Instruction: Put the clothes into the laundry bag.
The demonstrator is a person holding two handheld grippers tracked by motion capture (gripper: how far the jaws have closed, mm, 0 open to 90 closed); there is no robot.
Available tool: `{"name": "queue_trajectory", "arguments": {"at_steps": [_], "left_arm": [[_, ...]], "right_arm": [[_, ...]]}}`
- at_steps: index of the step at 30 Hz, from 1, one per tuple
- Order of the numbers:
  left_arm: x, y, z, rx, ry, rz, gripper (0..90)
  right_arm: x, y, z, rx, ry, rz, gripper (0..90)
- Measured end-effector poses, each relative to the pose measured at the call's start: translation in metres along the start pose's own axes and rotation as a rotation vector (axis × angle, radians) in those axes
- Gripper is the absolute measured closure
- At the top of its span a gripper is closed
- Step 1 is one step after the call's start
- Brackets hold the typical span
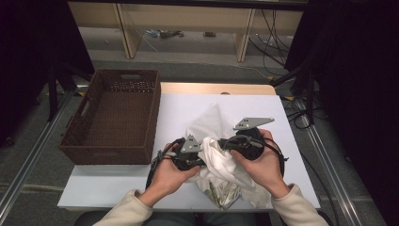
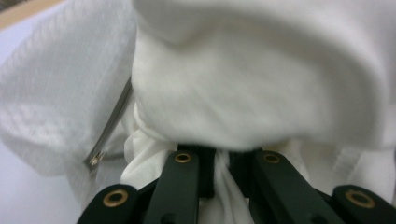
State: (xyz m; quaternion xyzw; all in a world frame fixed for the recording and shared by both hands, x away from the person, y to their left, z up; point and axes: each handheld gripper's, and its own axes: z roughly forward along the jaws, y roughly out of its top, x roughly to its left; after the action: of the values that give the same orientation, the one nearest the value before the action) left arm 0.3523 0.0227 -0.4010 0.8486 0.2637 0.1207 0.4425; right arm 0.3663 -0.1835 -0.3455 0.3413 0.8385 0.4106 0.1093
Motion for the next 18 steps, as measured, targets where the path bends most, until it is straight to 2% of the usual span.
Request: {"name": "queue_trajectory", "arguments": {"at_steps": [1,2,3,4,5,6,8,9,10,11,12,13,14,15,16,17,18], "left_arm": [[-0.004,0.005,0.000,-0.009,0.007,0.023,83.0],[-0.005,0.008,0.000,-0.013,0.019,0.038,83.0],[-0.006,0.011,0.001,-0.016,0.030,0.054,83.0],[-0.007,0.014,0.003,-0.010,0.039,0.062,83.0],[-0.004,0.015,0.005,0.022,0.043,0.091,82.9],[-0.003,0.015,0.011,0.012,0.049,0.062,82.8],[0.004,0.009,0.026,0.013,0.071,0.029,82.5],[0.010,0.005,0.034,0.022,0.083,0.024,82.0],[0.014,0.001,0.041,0.024,0.094,0.006,81.3],[0.018,-0.003,0.046,0.026,0.095,0.003,79.9],[0.019,-0.005,0.047,0.020,0.097,-0.004,78.0],[0.020,-0.005,0.047,0.010,0.093,0.009,74.6],[0.020,-0.005,0.044,0.010,0.096,0.013,69.9],[0.020,-0.004,0.041,0.005,0.101,0.016,63.4],[0.021,-0.003,0.035,0.037,0.099,0.038,55.5],[0.022,-0.004,0.030,0.052,0.102,0.049,48.9],[0.023,-0.005,0.025,0.064,0.103,0.053,43.8]], "right_arm": [[0.001,0.000,-0.001,-0.002,0.003,0.016,90.0],[0.002,0.000,-0.002,-0.015,-0.014,0.016,90.0],[0.002,0.000,-0.003,-0.014,-0.009,0.013,90.0],[0.001,0.001,-0.004,-0.022,0.010,-0.004,90.0],[0.002,0.001,-0.005,-0.025,0.011,-0.004,90.0],[0.003,0.001,-0.005,-0.024,0.022,0.003,90.0],[0.005,0.001,-0.005,-0.021,0.013,-0.003,90.0],[0.005,0.001,-0.003,-0.015,0.030,-0.004,90.0],[0.007,0.000,-0.002,-0.004,0.023,0.022,90.0],[0.005,0.000,-0.001,0.007,0.032,0.019,90.0],[0.002,-0.001,0.002,0.006,0.027,-0.010,90.0],[0.002,-0.001,0.002,0.013,0.018,0.010,90.0],[-0.001,-0.002,0.003,0.011,0.013,0.003,90.0],[-0.002,-0.002,0.002,0.018,0.021,0.024,90.0],[-0.005,-0.001,0.002,0.013,0.021,0.012,90.0],[-0.004,-0.001,0.000,0.018,0.014,0.040,90.0],[-0.007,-0.001,-0.001,0.017,0.019,0.021,90.0]]}}
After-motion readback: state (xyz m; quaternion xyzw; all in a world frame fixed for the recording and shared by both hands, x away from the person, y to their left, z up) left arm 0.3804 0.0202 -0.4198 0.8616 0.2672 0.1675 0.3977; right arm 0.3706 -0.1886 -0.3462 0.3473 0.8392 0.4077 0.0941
